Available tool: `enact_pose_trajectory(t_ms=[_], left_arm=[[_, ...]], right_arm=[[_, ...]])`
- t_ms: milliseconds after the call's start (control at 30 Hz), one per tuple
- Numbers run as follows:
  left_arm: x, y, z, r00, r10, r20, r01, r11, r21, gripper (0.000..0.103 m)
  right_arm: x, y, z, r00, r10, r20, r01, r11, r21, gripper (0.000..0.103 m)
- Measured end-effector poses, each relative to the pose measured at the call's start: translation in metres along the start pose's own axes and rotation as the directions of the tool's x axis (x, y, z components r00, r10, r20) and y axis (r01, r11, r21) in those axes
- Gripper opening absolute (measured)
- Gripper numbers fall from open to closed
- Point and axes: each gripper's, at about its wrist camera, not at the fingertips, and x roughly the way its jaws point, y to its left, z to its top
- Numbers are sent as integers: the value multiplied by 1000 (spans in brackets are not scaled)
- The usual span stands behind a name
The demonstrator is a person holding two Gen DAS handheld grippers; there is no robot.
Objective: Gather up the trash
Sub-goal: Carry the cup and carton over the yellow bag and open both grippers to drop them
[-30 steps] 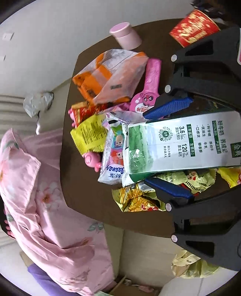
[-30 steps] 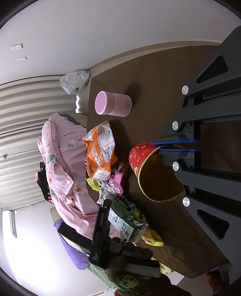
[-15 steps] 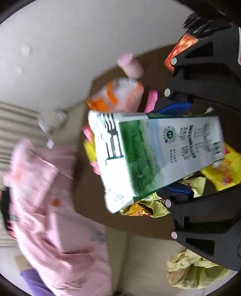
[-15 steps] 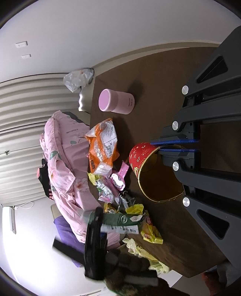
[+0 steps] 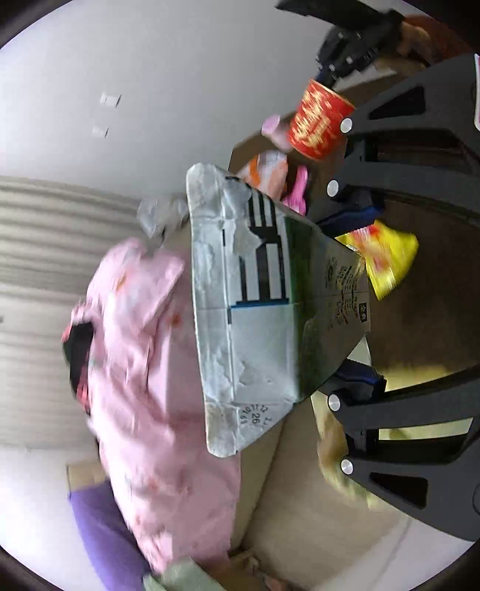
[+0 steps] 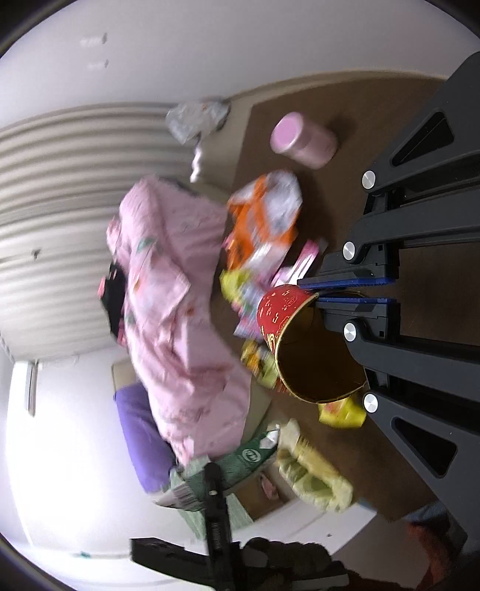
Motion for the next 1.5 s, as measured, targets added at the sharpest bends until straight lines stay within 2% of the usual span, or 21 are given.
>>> enact_pose_trajectory(t_ms=[167, 300, 433, 600, 833, 933, 1100, 1200, 1333, 1433, 1500], left_arm=[[-44, 56, -23, 996, 83, 32, -81, 994, -67, 54], [-65, 102, -41, 990, 142, 22, -138, 981, -140, 54], [-75, 138, -58, 984, 175, -15, -174, 962, -209, 54], [-59, 163, -76, 986, 154, -62, -165, 952, -258, 54], [0, 173, -93, 987, 76, -142, -110, 963, -248, 54], [31, 178, -108, 976, 77, -206, -124, 966, -227, 54], [65, 182, -133, 960, 66, -273, -129, 967, -218, 54], [74, 182, -143, 955, 56, -290, -125, 966, -226, 54], [70, 186, -144, 961, 47, -272, -117, 961, -250, 54], [65, 193, -143, 962, -15, -272, -70, 951, -302, 54], [60, 197, -142, 963, -6, -269, -81, 946, -313, 63]], right_arm=[[22, 54, 27, 991, 134, -12, -134, 988, -78, 6], [53, 108, 42, 970, 236, -62, -243, 958, -155, 7], [93, 162, 51, 938, 318, -142, -343, 912, -224, 7], [147, 215, 49, 887, 382, -260, -447, 854, -268, 6], [221, 261, 17, 832, 331, -446, -500, 796, -341, 6], [241, 269, 6, 813, 293, -503, -507, 782, -364, 6], [250, 265, -2, 789, 290, -542, -525, 776, -349, 6], [253, 264, -10, 779, 278, -562, -530, 770, -355, 6], [255, 263, -14, 779, 272, -566, -527, 773, -354, 6], [252, 258, -11, 788, 281, -548, -514, 791, -333, 7], [248, 254, -8, 798, 281, -533, -500, 803, -325, 8]])
